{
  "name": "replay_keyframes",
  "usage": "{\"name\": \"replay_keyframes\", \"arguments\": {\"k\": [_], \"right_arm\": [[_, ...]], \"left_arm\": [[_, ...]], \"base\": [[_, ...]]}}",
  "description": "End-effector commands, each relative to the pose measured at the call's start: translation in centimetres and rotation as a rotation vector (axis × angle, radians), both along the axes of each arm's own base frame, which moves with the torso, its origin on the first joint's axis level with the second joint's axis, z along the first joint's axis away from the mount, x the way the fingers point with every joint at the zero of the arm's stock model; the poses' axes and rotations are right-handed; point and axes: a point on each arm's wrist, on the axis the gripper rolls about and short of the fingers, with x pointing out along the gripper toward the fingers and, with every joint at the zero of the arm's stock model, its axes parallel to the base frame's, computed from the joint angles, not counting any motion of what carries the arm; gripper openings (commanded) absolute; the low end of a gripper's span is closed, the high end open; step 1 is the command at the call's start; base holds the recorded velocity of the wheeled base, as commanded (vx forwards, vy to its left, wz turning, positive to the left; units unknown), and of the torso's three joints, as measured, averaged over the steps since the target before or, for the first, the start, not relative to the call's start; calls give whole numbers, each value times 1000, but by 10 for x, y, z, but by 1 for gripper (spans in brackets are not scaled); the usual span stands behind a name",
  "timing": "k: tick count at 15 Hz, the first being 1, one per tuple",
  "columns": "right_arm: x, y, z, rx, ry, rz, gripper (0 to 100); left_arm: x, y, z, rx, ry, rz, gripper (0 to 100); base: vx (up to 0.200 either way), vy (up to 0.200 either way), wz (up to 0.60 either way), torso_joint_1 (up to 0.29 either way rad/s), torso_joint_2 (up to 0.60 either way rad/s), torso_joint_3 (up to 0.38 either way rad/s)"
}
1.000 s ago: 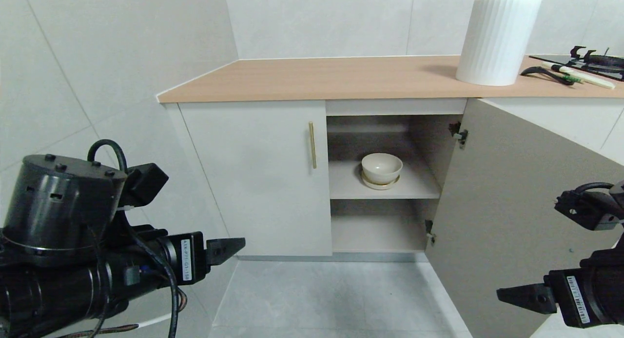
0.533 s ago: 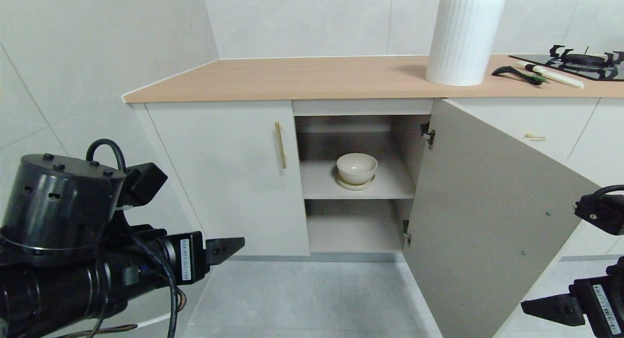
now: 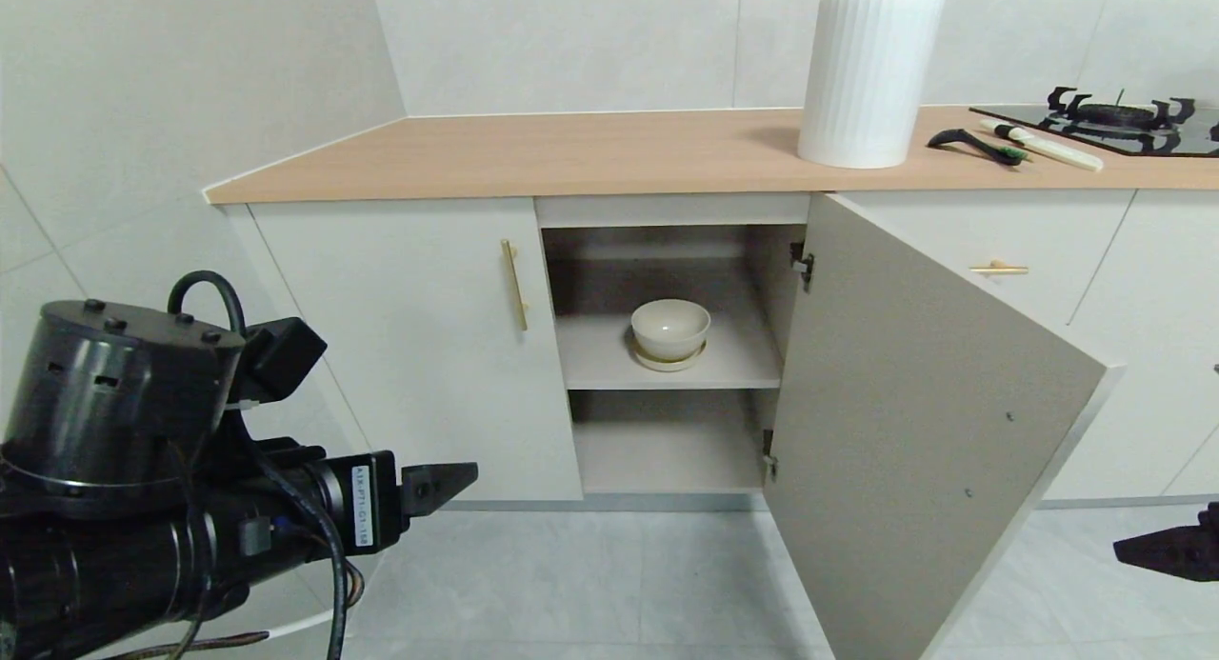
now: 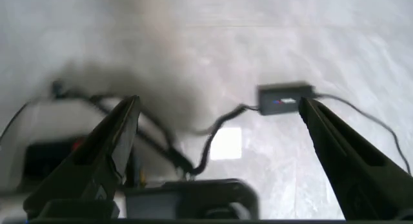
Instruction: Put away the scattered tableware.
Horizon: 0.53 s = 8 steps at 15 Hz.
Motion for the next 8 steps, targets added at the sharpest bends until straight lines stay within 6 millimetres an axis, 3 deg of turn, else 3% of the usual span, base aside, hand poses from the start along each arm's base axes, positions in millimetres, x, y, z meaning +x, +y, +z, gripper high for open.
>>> {"name": "replay_keyframes", "arguments": {"k": [1, 4, 8], "right_arm": [[9, -17, 5, -18, -14, -112, 100], [26, -25, 4, -10, -59, -176, 100], [66, -27, -16, 31, -125, -233, 100]], "left_arm": [[0, 0, 0, 0, 2, -1, 100], [1, -1, -1, 1, 5, -1, 100], [1, 0, -1, -1, 5, 3, 100]], "base": [[0, 0, 0, 0, 0, 0], [0, 0, 0, 0, 0, 0], [0, 0, 0, 0, 0, 0]]}}
